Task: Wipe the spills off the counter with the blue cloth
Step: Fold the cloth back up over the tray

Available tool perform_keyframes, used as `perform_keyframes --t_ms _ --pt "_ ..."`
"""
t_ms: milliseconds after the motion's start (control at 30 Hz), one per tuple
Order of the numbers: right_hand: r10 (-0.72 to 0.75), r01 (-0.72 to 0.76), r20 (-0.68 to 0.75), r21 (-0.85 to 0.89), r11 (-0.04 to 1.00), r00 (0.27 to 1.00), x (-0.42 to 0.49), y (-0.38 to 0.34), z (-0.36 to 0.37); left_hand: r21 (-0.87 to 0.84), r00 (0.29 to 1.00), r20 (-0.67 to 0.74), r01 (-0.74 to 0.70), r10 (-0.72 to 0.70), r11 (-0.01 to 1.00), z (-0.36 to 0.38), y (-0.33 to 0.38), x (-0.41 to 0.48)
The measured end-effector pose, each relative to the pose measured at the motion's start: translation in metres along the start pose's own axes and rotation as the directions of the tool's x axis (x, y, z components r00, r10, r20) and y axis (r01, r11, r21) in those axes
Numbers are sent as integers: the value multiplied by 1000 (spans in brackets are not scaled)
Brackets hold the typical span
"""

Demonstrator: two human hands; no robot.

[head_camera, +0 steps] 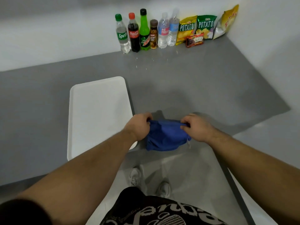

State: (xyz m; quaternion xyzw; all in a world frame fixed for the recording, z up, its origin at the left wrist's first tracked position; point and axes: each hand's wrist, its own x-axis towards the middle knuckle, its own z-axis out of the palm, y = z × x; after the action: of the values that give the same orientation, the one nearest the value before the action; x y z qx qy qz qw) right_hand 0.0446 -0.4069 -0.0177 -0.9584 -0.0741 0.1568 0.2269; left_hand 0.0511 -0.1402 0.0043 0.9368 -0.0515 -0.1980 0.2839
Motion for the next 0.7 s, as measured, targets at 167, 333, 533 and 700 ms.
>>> perform_keyframes --t_ms 167,333,533,700 --pt "71 -71 2 117 991 997 2 -20 -6 -88 996 90 18 -10 996 -3 6 -9" --pt "32 -32 5 214 976 999 4 -49 -32 -182 998 62 13 -2 983 -31 -10 -15" --pt "-70 65 -11 539 840 997 14 -107 -59 -624 998 55 43 -11 780 -101 -50 -36" --pt "-119 171 -128 576 799 985 23 -156 -52 -649 995 -93 -89 37 755 -152 -77 -57"
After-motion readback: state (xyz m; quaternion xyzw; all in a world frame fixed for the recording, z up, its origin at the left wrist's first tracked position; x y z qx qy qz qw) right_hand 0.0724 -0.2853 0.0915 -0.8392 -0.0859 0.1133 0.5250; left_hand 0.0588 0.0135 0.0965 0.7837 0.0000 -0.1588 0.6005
